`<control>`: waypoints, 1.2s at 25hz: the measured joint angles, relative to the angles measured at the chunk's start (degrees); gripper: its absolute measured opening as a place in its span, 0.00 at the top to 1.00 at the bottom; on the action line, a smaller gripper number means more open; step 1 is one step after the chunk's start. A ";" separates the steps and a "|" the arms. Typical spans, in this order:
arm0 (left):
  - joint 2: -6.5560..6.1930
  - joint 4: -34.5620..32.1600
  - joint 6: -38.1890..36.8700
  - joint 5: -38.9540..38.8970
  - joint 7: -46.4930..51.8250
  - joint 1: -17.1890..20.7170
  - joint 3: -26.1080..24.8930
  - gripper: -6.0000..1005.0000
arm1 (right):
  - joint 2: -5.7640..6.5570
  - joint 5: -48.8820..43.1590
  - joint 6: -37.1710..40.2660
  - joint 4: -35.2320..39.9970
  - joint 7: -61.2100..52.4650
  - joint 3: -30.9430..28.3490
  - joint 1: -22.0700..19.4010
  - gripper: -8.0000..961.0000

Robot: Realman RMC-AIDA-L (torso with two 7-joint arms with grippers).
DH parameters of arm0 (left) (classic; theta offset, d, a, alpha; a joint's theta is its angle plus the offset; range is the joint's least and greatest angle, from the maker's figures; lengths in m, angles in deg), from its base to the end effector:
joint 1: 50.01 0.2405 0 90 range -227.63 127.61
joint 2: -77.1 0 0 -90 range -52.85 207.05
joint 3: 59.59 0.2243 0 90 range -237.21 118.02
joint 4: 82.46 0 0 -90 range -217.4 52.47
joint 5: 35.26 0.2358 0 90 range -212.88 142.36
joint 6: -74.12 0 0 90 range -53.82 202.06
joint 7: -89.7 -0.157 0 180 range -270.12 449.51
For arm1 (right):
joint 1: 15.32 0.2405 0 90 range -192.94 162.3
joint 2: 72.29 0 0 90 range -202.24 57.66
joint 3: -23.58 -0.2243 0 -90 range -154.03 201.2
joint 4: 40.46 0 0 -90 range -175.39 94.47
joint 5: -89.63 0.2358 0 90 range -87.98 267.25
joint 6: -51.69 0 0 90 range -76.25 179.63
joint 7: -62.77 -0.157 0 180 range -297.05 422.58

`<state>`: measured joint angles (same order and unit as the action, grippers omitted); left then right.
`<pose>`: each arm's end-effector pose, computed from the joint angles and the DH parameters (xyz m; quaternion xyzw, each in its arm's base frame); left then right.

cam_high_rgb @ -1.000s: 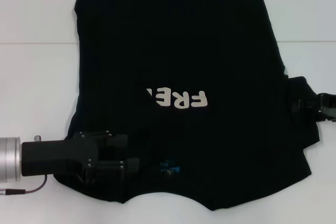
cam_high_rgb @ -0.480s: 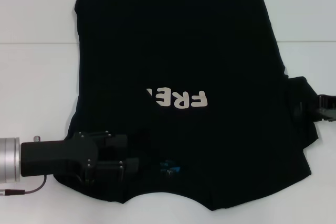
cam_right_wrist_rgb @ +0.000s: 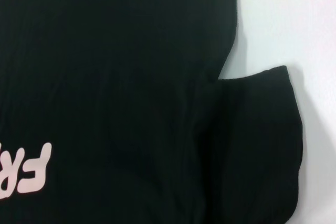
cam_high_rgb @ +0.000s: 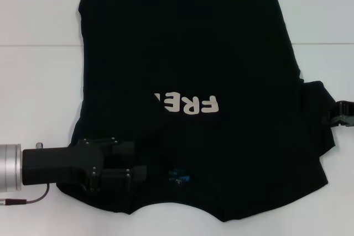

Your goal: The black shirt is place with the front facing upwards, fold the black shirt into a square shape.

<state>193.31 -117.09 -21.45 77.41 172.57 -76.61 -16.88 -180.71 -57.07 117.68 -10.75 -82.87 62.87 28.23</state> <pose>-0.2659 0.3091 0.0084 -0.9282 -0.2656 -0.2519 0.0663 0.3092 0.4168 0.0539 -0.7240 0.6415 0.0281 0.2520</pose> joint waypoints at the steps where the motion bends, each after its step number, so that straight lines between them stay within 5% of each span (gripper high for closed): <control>1: 0.00 0.00 -0.01 0.00 0.00 -0.02 0.00 0.21 | 0.03 0.00 0.01 0.00 0.00 0.00 -0.02 0.70; 11: -0.03 0.00 0.09 0.00 0.02 -0.02 0.00 0.21 | 0.23 0.00 0.10 0.00 -0.08 0.38 0.02 0.95; 30: -0.14 0.00 0.12 0.00 0.01 0.19 0.00 0.21 | 1.50 0.40 6.18 2.94 0.71 -0.66 -2.22 0.98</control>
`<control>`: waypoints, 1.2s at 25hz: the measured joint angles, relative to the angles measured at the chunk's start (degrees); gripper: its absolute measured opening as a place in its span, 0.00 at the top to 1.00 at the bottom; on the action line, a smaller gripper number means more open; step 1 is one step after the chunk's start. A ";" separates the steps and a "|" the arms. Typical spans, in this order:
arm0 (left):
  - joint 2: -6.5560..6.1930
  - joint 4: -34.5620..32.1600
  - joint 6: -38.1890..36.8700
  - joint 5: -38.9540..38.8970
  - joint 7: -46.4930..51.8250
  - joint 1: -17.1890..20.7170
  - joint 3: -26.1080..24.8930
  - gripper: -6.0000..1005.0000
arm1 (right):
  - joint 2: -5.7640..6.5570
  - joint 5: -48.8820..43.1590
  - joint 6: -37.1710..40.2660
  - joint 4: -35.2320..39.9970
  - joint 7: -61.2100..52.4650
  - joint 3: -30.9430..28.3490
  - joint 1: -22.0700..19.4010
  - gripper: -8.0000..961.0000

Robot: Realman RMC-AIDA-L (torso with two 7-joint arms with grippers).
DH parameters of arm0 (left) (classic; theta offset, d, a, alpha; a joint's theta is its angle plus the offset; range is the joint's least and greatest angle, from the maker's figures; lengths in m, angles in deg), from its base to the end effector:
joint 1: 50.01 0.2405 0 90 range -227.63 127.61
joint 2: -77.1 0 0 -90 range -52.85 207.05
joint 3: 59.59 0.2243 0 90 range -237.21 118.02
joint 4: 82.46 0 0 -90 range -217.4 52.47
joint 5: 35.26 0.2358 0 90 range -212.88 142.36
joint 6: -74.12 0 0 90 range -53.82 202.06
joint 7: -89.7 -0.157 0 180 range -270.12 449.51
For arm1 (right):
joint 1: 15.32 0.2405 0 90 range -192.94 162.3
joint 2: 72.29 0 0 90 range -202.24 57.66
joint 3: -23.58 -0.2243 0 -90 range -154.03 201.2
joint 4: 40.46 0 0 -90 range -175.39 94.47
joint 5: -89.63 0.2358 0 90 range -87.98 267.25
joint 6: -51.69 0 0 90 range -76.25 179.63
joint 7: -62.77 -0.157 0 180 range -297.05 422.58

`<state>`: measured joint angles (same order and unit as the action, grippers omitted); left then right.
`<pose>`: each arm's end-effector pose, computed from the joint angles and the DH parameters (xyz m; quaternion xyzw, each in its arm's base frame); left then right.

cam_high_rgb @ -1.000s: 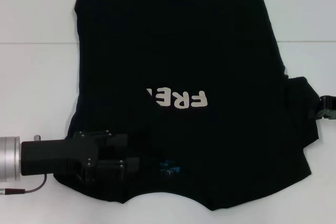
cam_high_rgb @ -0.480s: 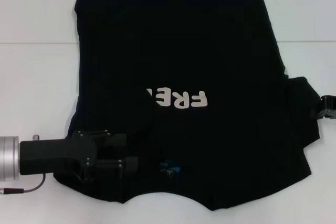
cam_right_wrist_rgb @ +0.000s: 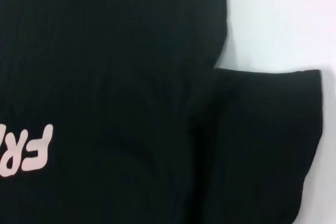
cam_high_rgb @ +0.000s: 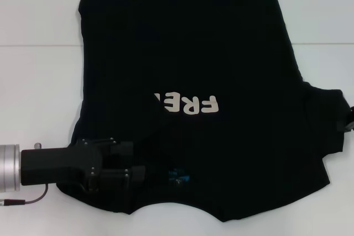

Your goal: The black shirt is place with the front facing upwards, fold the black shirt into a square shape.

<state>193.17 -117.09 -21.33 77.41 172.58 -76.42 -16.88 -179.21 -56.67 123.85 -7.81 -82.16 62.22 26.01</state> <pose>-0.2676 0.3088 0.0093 -0.9280 -0.2673 -0.2505 0.0684 0.3153 0.4038 0.0728 -0.7259 0.6465 0.0229 0.2337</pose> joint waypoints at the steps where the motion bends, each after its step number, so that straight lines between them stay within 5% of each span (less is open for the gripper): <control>1: 0.01 0.00 0.00 0.00 0.00 0.01 0.00 0.21 | 0.00 0.06 0.52 0.50 0.07 -0.02 -0.22 0.98; 21: 0.12 0.00 0.09 0.00 0.76 -0.38 -0.08 0.21 | 0.48 -0.14 10.28 13.27 4.92 -4.57 0.92 0.98; 30: 0.11 0.00 0.68 0.00 0.79 -0.51 -0.09 0.21 | -0.87 -2.14 9.42 12.98 7.52 -0.60 4.98 0.98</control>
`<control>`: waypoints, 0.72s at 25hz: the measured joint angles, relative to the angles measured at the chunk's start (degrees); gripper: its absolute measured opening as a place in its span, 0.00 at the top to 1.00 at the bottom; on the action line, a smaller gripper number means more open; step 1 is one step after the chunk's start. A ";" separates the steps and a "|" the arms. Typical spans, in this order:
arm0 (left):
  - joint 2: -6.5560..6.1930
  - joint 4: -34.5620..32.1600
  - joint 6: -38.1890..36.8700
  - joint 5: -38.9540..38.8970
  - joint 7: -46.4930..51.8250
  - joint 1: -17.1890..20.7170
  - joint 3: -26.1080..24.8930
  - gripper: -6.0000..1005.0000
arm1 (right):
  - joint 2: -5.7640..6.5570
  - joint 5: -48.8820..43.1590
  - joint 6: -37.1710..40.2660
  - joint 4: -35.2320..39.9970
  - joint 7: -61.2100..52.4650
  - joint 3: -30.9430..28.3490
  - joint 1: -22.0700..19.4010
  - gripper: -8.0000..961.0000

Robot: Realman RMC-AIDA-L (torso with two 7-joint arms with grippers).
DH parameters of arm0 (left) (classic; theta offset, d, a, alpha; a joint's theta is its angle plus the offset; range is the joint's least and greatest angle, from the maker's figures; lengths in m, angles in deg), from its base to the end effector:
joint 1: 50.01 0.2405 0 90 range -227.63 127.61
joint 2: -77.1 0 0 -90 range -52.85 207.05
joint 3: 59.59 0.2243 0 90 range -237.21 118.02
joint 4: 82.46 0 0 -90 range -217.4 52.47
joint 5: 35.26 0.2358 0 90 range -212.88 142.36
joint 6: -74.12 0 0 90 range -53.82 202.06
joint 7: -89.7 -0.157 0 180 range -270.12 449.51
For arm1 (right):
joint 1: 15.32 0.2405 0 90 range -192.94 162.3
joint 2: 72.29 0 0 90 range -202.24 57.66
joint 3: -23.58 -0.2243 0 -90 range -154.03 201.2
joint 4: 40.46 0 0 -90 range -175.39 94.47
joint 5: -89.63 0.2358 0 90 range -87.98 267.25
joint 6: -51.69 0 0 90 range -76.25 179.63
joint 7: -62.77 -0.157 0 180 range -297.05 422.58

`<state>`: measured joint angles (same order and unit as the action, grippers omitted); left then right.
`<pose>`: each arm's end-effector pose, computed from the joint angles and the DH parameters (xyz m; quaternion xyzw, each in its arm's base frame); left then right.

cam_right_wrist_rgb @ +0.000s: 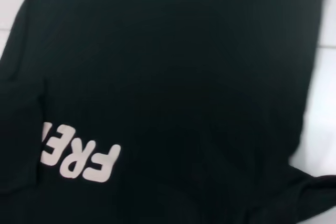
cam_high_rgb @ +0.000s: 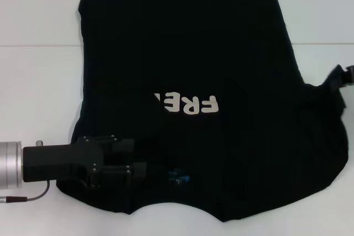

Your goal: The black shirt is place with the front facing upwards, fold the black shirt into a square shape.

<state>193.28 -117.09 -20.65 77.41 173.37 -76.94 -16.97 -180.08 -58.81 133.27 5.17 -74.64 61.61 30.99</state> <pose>-0.2656 0.3125 0.0087 -0.9267 -0.2714 -0.2502 0.0708 0.2461 0.4328 0.1094 -0.8228 0.5142 0.0074 0.2421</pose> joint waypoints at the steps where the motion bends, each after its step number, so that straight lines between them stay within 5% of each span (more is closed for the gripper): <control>1: 0.01 0.00 0.01 0.00 0.00 -0.01 0.00 0.21 | -0.26 -0.01 -0.36 -0.07 0.27 0.81 0.56 0.98; 18: 0.25 0.19 0.80 0.00 0.09 -0.05 0.09 0.21 | -4.71 0.94 -5.22 -4.12 5.19 7.05 6.40 0.98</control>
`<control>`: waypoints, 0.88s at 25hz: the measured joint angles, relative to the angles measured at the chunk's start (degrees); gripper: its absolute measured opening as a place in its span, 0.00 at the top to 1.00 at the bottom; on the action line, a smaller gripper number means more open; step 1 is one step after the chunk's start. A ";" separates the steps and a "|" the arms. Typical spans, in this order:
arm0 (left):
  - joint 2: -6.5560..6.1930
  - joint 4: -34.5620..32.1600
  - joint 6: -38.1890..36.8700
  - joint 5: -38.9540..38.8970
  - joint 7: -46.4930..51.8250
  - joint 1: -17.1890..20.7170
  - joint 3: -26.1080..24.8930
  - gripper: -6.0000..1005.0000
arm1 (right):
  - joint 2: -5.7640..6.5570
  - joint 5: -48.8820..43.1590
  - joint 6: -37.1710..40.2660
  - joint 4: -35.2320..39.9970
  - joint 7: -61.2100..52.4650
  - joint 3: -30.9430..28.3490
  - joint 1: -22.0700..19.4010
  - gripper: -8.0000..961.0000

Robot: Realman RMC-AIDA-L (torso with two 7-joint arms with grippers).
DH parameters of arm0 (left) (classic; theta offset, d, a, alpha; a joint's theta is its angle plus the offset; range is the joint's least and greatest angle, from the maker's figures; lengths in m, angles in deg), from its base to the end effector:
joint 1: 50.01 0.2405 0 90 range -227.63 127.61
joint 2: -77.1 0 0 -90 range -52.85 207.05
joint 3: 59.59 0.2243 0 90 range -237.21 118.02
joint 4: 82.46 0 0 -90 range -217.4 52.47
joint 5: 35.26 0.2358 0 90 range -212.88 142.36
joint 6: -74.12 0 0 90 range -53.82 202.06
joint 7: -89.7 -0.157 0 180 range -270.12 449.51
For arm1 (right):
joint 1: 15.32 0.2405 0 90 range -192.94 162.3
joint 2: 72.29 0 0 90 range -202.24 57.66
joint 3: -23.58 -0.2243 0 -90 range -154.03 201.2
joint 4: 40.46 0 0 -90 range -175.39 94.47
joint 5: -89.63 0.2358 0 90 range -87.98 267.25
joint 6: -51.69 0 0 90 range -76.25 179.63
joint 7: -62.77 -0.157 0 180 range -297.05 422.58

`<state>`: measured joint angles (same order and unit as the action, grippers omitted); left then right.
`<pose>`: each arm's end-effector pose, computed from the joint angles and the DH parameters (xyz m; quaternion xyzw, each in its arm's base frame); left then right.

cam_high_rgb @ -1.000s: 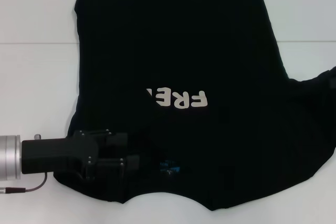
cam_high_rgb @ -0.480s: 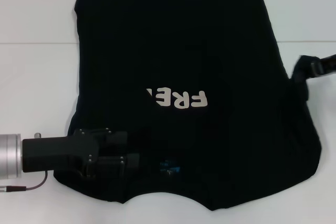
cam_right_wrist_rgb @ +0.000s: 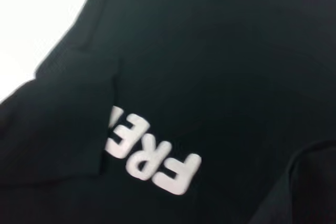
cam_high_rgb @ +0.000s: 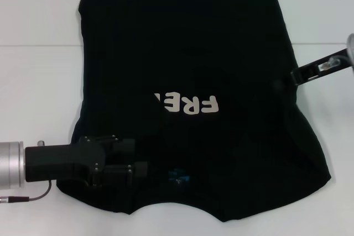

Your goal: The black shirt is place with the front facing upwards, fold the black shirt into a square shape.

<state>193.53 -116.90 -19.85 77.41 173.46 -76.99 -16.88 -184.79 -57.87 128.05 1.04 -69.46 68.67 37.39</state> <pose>-0.2660 0.3135 0.0061 -0.9257 -0.2749 -0.2492 0.0738 0.1944 0.4495 0.0453 -0.8841 0.4197 -0.0198 0.2046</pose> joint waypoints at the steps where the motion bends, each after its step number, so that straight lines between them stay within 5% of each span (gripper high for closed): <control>1: 0.01 0.08 0.05 0.00 0.00 0.00 0.00 0.21 | -0.18 0.78 0.00 -0.28 0.44 0.00 0.03 0.98; 4: 0.01 0.44 0.12 -0.19 0.40 0.00 -0.26 0.21 | -0.37 4.09 0.08 -1.47 3.36 -0.21 -0.27 0.98; 14: -0.40 0.52 -0.67 -0.38 6.01 0.28 -5.85 0.21 | -0.26 21.63 -0.10 -3.02 18.10 -1.29 -10.45 0.66; 19: -2.94 0.07 -2.15 0.50 20.14 -0.04 -5.73 0.21 | -0.48 22.12 5.59 -2.79 28.29 -1.10 -14.41 0.49; 22: -4.95 -1.18 -4.06 3.25 29.26 0.00 -6.49 0.21 | -2.28 22.31 11.03 -1.61 36.99 -1.76 -16.50 0.34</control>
<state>188.58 -118.09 -23.91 80.66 202.72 -76.99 -23.37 -187.08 -35.56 139.09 -0.57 -32.46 66.91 20.89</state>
